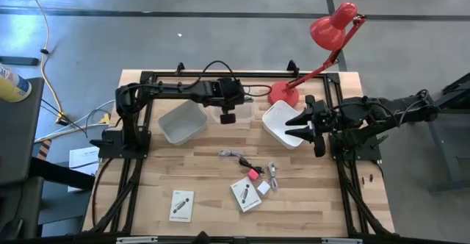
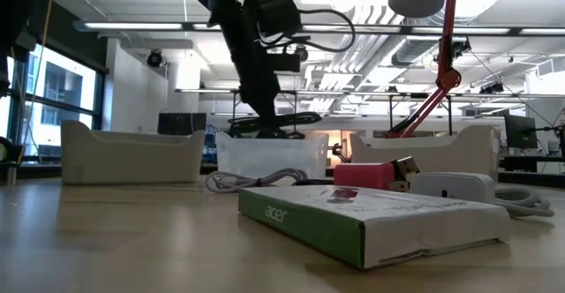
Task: Pick and place items into bin
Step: Put the green charger cable into the transparent bin, then put the left white charger cable into the transparent bin
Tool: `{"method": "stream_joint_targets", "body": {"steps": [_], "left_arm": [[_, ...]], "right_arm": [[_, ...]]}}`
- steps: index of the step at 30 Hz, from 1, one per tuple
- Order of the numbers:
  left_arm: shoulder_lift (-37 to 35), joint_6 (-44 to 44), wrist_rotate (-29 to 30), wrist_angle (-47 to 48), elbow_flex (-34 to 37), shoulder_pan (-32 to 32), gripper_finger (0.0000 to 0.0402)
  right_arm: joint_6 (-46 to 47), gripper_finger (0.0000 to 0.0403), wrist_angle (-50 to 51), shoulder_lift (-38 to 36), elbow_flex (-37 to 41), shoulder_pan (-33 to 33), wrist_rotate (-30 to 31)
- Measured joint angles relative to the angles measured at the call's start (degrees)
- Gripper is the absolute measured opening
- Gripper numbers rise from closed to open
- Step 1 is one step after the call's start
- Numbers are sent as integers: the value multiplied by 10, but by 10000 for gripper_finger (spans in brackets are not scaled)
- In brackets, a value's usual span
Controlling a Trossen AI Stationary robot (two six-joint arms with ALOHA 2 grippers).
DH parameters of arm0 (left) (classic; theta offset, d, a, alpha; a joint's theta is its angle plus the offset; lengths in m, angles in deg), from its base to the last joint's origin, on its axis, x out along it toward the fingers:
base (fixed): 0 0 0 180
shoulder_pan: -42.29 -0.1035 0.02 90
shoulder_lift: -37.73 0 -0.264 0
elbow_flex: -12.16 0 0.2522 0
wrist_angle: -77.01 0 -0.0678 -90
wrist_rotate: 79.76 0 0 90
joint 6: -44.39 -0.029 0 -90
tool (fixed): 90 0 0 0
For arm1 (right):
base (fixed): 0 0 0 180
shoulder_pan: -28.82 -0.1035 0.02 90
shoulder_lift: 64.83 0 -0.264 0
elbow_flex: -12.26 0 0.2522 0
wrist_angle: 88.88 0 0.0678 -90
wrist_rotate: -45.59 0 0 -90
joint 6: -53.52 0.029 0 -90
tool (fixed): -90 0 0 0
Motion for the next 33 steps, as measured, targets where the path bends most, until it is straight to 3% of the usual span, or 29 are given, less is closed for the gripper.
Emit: {"method": "stream_joint_targets", "body": {"steps": [4, 11, 16, 27, 33], "left_arm": [[0, -6, -10, 1, 0, -2, 55], [0, -5, 5, 2, 0, -2, 144], [-2, -6, -34, 14, -11, -2, 187], [-5, -51, -169, 141, -162, 49, 198], [-5, -47, -126, 207, -158, 136, 198]], "right_arm": [[0, 129, 0, 0, 0, 0, 0], [0, 129, 0, 0, 0, 0, 0], [0, 129, 0, 0, 0, 0, 6], [0, 129, 6, 1, 0, 0, 11], [11, 129, 27, 4, 0, 0, 10]]}}
